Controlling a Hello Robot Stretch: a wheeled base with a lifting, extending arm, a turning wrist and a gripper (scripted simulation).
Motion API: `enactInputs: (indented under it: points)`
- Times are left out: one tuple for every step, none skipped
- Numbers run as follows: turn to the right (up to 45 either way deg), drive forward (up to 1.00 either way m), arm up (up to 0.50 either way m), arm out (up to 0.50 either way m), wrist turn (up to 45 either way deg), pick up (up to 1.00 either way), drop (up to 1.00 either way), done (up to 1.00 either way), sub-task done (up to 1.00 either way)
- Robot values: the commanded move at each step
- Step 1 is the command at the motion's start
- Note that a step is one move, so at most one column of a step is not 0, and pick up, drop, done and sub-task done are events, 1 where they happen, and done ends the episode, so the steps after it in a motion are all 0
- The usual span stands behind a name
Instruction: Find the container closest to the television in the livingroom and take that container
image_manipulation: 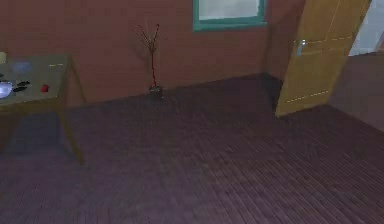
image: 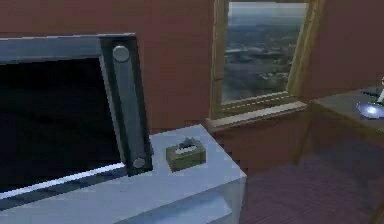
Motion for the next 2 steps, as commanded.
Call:
enactInputs:
  points:
    - [45.0, 0.0, 0.0, 0.0, 0.0, 0.0, 0.0, 0.0, 0.0]
    - [27.0, 0.0, 0.0, 0.0, 0.0, 0.0, 0.0, 0.0, 0.0]
